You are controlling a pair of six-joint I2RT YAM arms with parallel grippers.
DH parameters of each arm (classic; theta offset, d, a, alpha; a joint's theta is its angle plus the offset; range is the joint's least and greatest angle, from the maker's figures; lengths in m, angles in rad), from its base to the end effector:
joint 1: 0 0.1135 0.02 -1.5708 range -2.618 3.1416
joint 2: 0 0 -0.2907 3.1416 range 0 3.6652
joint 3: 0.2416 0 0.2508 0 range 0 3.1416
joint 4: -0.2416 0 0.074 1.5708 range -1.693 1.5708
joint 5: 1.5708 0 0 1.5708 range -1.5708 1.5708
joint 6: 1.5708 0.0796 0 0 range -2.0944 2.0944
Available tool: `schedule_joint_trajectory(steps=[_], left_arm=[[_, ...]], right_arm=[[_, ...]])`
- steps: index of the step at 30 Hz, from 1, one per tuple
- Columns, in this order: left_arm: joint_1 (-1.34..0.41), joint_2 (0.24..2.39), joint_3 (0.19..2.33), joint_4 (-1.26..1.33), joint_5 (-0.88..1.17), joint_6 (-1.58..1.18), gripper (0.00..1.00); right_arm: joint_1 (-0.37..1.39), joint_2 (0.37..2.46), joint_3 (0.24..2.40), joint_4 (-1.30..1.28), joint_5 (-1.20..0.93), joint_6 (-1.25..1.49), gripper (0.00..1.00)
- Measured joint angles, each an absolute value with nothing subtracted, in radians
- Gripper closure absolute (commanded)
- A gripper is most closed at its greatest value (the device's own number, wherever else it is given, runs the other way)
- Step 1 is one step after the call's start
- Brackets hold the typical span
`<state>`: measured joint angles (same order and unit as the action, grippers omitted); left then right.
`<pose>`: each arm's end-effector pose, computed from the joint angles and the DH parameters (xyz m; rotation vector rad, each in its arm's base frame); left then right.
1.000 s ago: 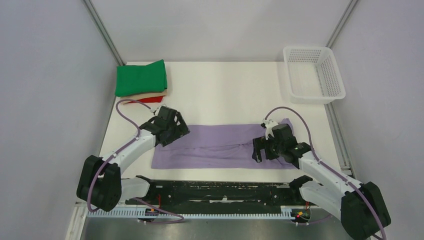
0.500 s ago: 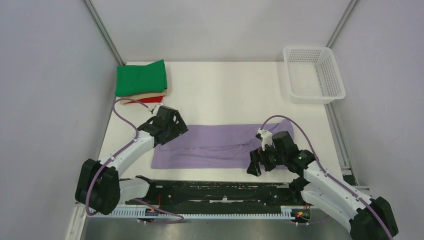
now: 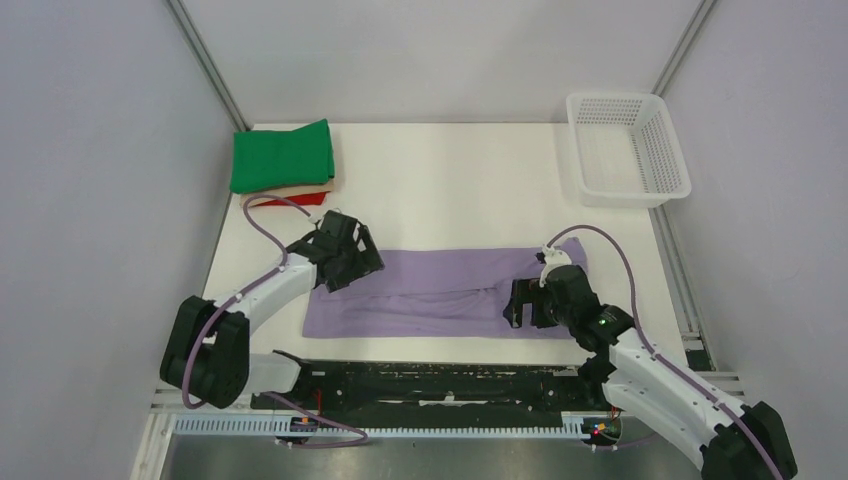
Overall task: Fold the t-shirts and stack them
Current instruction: Rotate the tshirt 90 degrees
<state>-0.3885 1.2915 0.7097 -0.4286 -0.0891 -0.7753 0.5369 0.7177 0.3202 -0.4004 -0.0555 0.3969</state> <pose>0.2412 -0.0911 0.1794 -0.5341 2.5530 -0.3154 0.1317 0.0835 0.1559 -0.1971 2.4199 0.5048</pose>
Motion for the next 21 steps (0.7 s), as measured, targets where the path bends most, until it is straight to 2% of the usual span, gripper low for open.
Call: schedule_joint_trajectory(steps=[6,11,15,21], left_arm=[[-0.389,1.373,0.71,-0.416,-0.073,-0.764,0.0],[-0.389,1.387,0.709,-0.414,-0.082,-0.763,0.0],[-0.389,1.378,0.689,-0.385,-0.078,-0.764,0.0],[-0.406,1.3,0.589,-0.265,-0.068,-0.765,0.0]], right_arm=[[0.517,0.869,0.28,-0.202,0.045,0.51,0.02],[0.409,1.06,0.334,-0.021,0.041,0.549,0.02],[0.307,1.258,0.45,0.061,0.026,0.545,0.02],[0.27,1.576,0.712,0.115,-0.003,0.482,0.02]])
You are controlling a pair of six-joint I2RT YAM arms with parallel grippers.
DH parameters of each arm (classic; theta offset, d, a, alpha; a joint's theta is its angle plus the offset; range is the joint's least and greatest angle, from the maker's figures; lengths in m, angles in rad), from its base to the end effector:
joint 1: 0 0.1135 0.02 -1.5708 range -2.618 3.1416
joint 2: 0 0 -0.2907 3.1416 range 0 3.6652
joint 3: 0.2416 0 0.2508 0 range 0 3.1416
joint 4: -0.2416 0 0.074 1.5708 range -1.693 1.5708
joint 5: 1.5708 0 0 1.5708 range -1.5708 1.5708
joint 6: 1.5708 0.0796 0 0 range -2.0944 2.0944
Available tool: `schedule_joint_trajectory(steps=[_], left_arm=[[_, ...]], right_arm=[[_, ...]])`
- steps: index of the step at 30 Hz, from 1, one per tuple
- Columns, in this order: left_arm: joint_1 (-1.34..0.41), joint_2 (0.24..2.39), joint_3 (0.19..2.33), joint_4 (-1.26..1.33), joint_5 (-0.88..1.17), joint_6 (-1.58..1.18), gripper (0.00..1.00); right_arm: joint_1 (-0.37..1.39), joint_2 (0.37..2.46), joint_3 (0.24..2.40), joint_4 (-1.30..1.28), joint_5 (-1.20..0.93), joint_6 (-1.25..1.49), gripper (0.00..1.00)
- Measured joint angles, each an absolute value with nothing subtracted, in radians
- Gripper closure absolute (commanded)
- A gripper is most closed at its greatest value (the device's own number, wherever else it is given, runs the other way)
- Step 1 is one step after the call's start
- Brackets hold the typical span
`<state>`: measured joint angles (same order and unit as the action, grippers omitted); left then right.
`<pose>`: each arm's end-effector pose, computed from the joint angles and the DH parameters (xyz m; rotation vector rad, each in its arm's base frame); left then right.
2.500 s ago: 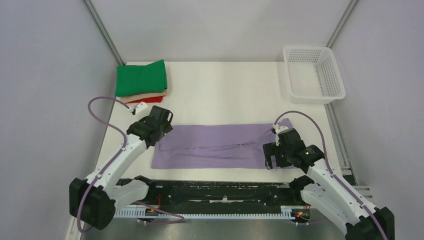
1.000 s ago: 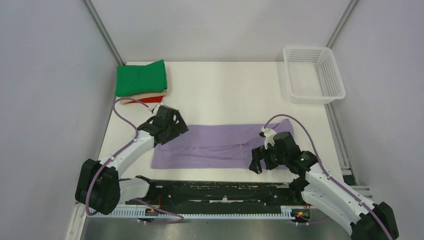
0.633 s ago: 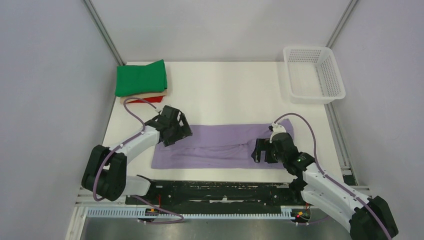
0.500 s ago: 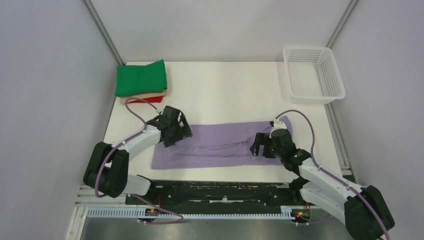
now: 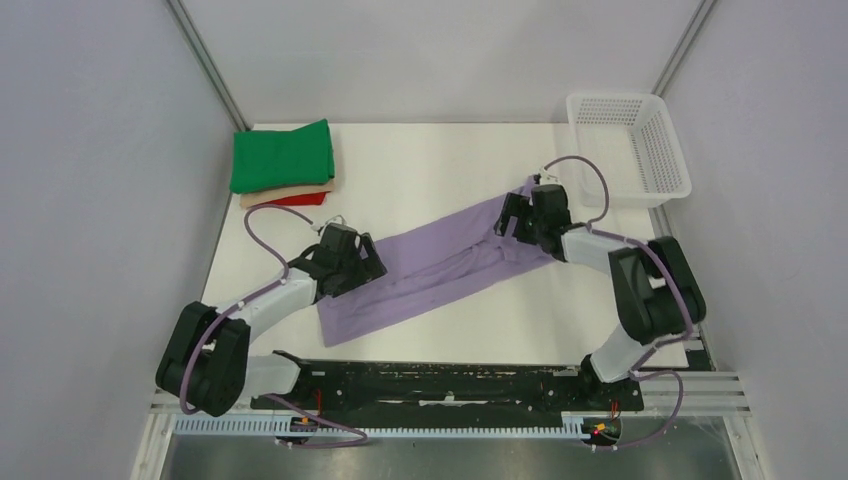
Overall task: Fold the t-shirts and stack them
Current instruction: Rotate the tshirt 90 degrees
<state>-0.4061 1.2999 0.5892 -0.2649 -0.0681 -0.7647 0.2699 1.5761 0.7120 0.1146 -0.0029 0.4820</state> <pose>0.2336 -0.0945 0.1532 -0.4876 2.5389 -0.3647 0.3254 0.0903 0.1533 0.2474 2.3384 0.3791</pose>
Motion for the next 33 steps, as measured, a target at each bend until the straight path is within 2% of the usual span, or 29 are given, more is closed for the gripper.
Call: schedule_joint_trajectory(steps=[8,16,22,28,33], left_arm=[[-0.566,1.236,0.506,-0.129,0.004,-0.778,0.0],[-0.761,1.32,0.538,-0.035,0.093,-0.782,0.0],[-0.912,1.388,0.593,-0.02,0.108,-0.804,0.0],[-0.955,1.374,0.593,-0.039,0.099,-0.818,0.0],[-0.968,1.246,0.61,-0.198,0.013,-0.818,0.0]], right_arm=[[0.265,2.056,1.293,0.092,-0.062,0.407,0.02],[0.279,2.565,2.033,0.083,-0.232,0.465,0.02],[0.311,2.632,2.088,0.196,-0.238,0.569,0.02],[0.336,2.64,2.095,0.226,-0.239,0.584,0.02],[0.361,2.516,2.006,0.168,-0.223,0.46,0.02]])
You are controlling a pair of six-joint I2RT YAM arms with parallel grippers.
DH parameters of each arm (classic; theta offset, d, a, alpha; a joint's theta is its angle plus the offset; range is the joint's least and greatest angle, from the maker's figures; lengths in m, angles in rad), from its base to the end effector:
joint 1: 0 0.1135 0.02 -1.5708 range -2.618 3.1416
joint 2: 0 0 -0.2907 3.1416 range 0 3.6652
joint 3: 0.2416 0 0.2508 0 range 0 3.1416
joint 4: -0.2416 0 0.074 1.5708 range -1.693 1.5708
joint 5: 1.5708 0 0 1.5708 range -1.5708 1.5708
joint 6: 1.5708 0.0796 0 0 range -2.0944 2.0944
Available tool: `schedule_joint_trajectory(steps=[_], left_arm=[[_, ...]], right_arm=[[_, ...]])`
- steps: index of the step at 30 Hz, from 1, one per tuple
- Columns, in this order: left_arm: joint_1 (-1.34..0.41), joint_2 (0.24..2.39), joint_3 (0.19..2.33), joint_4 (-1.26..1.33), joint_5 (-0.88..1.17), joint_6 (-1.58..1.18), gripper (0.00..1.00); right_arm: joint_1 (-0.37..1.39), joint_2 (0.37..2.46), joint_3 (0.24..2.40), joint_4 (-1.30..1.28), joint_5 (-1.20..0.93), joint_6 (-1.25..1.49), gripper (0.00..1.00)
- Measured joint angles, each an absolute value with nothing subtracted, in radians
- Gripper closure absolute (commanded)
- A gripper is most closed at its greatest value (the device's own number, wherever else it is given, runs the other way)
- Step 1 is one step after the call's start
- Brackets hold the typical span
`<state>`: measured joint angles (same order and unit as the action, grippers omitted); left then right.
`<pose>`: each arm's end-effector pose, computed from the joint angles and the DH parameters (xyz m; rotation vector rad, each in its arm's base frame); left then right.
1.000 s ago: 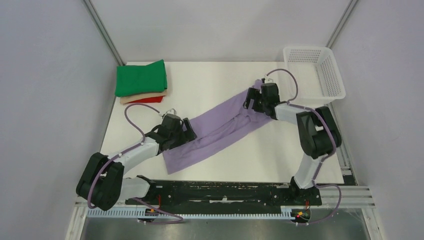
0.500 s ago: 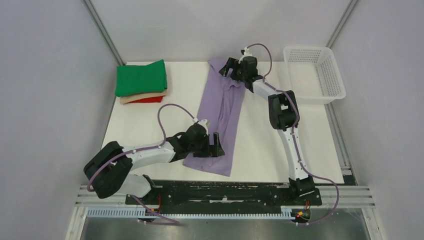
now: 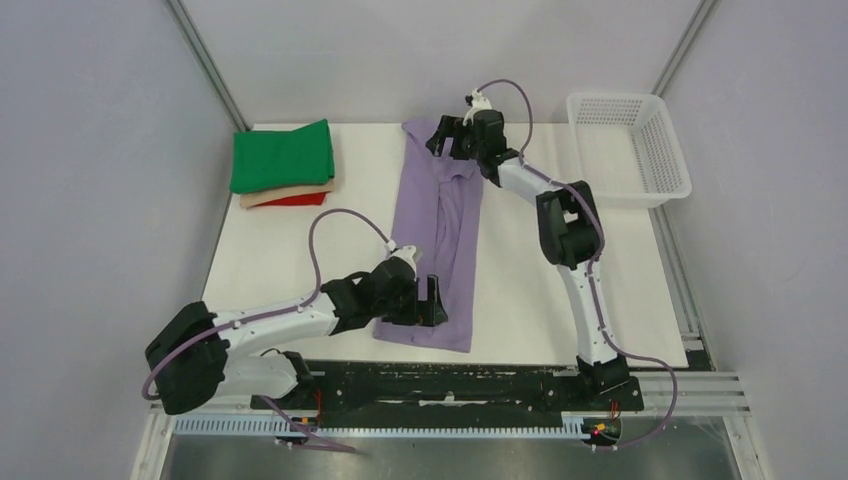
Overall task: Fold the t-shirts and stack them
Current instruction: Rotate the tshirt 90 degrees, then grab the bottom of the folded rectangular tshirt with both arms
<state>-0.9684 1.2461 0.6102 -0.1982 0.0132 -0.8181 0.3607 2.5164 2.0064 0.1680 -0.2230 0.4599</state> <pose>0.1476 -0.2165 0.1789 0.2002 2.5711 -0.7862 0.5930 0.2425 0.1663 -0.0578 1.9786 0.7579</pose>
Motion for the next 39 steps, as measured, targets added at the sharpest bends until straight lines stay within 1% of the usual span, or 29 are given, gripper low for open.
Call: schedule_joint_trajectory(steps=[3,5,7,9,12,14,19,21,25,27,32,33,36,39], left_arm=[[-0.968,1.151,0.635,-0.304,-0.073,-0.818,0.0],[-0.967,1.071,0.641,-0.382,-0.137,-0.826,0.0],[-0.963,0.996,0.638,-0.455,-0.184,-0.841,0.0],[-0.957,0.935,0.622,-0.498,-0.211,-0.857,0.01],[-0.942,0.872,0.567,-0.537,-0.216,-0.872,0.1],[-0.926,0.863,0.525,-0.547,-0.21,-0.887,0.18],[-0.883,0.92,0.476,-0.542,-0.176,-0.912,0.35],[-0.864,0.941,0.465,-0.53,-0.16,-0.914,0.41],[-0.818,0.964,0.439,-0.512,-0.124,-0.916,0.51],[-0.803,0.966,0.426,-0.508,-0.113,-0.916,0.61],[-0.786,0.976,0.405,-0.506,-0.089,-0.916,0.94],[-0.786,0.976,0.405,-0.506,-0.088,-0.918,0.97],[-0.785,0.975,0.405,-0.507,-0.087,-0.917,0.98],[-0.785,0.973,0.405,-0.507,-0.085,-0.917,0.98]], right_arm=[[0.383,2.302,1.824,0.159,-0.192,0.335,0.02],[0.398,2.128,1.69,0.179,-0.168,0.25,0.02],[0.411,2.003,1.575,0.215,-0.16,0.186,0.02],[0.429,1.817,1.445,0.251,-0.161,0.136,0.02],[0.467,1.619,1.209,0.284,-0.146,0.081,0.02],[0.51,1.513,1.025,0.292,-0.131,0.064,0.02],[0.63,1.352,0.643,0.237,-0.126,0.095,0.02],[0.664,1.309,0.57,0.192,-0.125,0.116,0.02],[0.738,1.2,0.517,0.13,-0.117,0.143,0.02],[0.775,1.139,0.503,0.118,-0.115,0.16,0.03],[0.845,1.084,0.493,0.043,-0.106,0.171,0.06],[0.863,1.085,0.493,0.023,-0.105,0.169,0.07],[0.963,1.1,0.493,-0.047,-0.097,0.152,0.11],[1.075,1.137,0.493,-0.1,-0.061,0.128,0.17]])
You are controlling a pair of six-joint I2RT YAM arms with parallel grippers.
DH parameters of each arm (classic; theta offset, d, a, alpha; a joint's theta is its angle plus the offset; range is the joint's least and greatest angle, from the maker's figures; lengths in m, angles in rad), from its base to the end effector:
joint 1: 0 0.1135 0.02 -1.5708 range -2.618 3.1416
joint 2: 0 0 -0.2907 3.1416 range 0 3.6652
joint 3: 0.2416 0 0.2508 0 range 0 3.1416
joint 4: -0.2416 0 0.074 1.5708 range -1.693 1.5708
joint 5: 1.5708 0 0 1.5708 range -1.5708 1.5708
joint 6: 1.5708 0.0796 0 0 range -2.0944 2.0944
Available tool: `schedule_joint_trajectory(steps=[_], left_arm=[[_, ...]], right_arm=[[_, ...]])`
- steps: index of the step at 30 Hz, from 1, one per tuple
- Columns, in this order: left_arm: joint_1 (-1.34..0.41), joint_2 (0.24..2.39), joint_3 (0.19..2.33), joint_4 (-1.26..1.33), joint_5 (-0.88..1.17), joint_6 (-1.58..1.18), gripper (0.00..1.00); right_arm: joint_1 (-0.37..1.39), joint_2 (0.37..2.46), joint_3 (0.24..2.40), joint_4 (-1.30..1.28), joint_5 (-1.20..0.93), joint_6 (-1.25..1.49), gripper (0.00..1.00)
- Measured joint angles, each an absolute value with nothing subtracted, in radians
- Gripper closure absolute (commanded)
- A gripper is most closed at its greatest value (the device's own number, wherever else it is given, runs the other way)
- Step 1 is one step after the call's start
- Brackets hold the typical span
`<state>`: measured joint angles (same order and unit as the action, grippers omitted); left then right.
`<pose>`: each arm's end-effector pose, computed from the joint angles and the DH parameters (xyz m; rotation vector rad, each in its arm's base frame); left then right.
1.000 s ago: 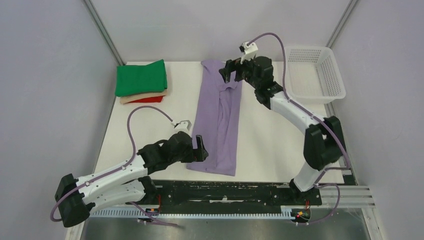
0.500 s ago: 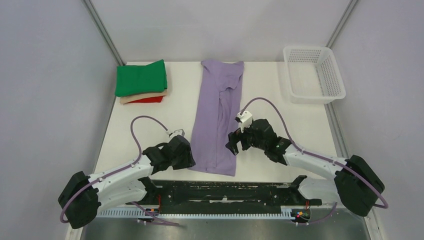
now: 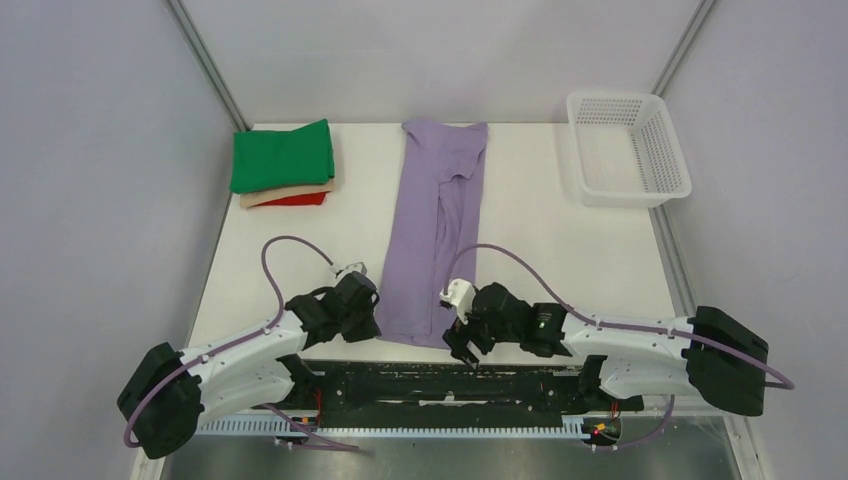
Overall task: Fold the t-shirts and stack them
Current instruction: Grab the bottom of the folded rectangular tshirt with both arms
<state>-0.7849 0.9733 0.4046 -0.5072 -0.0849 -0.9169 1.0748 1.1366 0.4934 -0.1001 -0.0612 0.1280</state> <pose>0.1228 -0.1131 0.1383 -0.2084 2.7112 -0.4403 0.1107 0.2147 0.1753 -1.1279 2.1309 0.6598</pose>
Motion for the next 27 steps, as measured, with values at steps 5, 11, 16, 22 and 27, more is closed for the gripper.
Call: schedule_joint_trajectory(steps=[5,11,16,22,27], left_arm=[[-0.785,0.965,0.405,-0.508,-0.073,-0.917,0.98],[-0.785,0.938,0.394,-0.506,-0.068,-0.922,0.98],[-0.785,0.921,0.374,-0.504,-0.065,-0.932,0.98],[-0.785,0.892,0.37,-0.506,-0.051,-0.946,0.98],[-0.785,0.825,0.369,-0.558,-0.039,-0.955,0.98]], right_arm=[[1.157,1.205,0.493,-0.153,0.005,0.1,0.26],[1.183,1.256,0.493,-0.165,0.04,0.077,0.36],[1.188,1.276,0.493,-0.135,0.06,0.07,0.66],[1.188,1.282,0.492,-0.115,0.059,0.068,1.0],[1.195,1.261,0.468,-0.091,0.022,0.07,1.0]])
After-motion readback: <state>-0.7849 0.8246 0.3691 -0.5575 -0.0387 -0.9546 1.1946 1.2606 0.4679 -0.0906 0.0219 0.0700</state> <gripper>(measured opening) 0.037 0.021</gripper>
